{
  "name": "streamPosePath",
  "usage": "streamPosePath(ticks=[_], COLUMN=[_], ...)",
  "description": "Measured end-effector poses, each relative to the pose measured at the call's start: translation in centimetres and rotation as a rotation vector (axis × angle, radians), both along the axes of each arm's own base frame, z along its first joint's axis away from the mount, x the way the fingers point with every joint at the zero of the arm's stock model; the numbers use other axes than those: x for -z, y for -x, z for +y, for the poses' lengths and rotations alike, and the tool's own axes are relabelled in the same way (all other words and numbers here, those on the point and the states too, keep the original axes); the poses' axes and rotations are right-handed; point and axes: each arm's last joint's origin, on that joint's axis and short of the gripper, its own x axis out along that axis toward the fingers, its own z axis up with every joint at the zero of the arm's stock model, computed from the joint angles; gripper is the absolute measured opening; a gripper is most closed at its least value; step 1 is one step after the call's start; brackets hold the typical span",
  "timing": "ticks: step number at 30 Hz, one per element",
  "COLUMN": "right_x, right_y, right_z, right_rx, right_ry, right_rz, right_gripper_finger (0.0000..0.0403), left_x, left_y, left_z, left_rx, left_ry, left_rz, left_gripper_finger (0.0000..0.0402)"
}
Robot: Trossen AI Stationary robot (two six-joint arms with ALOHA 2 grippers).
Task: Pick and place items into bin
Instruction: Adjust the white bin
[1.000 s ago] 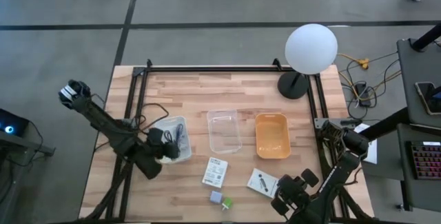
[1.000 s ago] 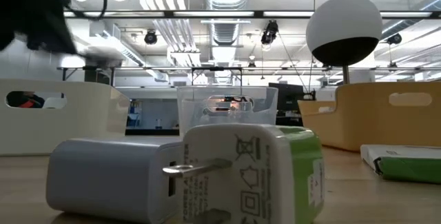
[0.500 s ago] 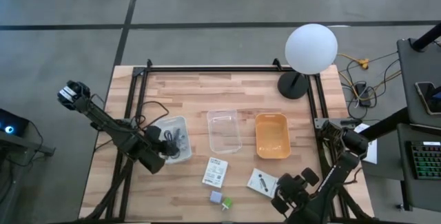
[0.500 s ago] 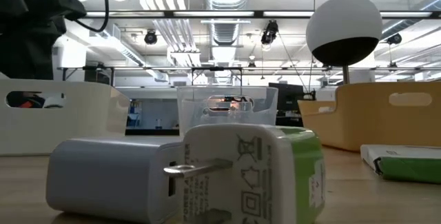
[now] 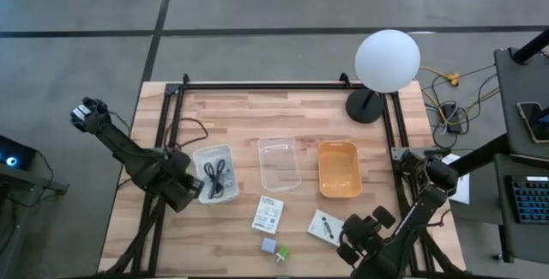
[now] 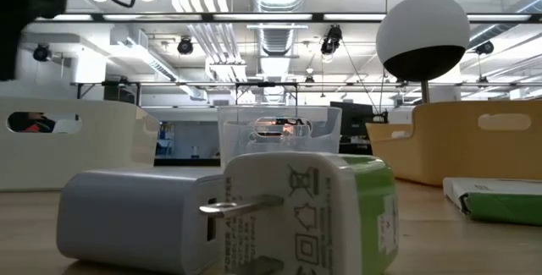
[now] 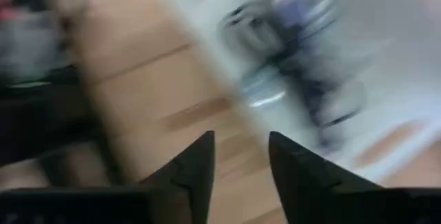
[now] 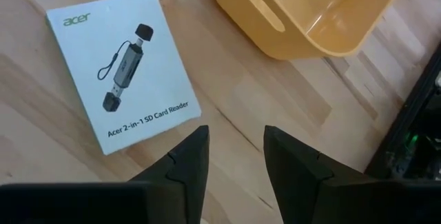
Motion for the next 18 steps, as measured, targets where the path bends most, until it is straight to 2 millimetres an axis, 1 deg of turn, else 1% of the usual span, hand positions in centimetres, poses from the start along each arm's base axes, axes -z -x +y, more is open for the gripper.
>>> streamPosePath(ticks=[3,5,6,7,10,12,18], right_x=[0.0,-0.1,-0.1,-0.1,-0.1,-0.1,-0.1], right_y=[0.0,0.0,0.0,0.0,0.0,-0.1,-0.1], right_z=[0.0,0.0,0.0,0.0,-0.1,-0.1,-0.1], right_rx=[-0.002,-0.007,-0.007,-0.007,-0.003,-0.003,-0.001], right_ry=[-0.001,0.001,0.001,0.001,0.002,0.002,0.003], right_rz=[0.000,0.002,0.002,0.002,0.001,0.000,-0.001], right_gripper_finger=[0.0115,0.0108,0.0105,0.0102,0.0094,0.0090,0.0082], left_x=[0.8,1.5,2.0,2.5,4.1,4.8,5.1], left_y=[0.3,0.3,0.4,0.5,0.9,0.9,0.2], left_z=[-0.1,0.0,0.1,0.2,0.6,0.7,1.4], left_rx=[0.116,0.131,0.126,0.117,0.077,0.058,-0.036], left_ry=[0.024,0.010,-0.001,-0.014,-0.050,-0.060,-0.171], left_rz=[0.079,0.101,0.115,0.128,0.166,0.158,0.091], left_gripper_finger=[0.0063,0.0025,0.0013,0.0008,0.0010,0.0009,0.0002])
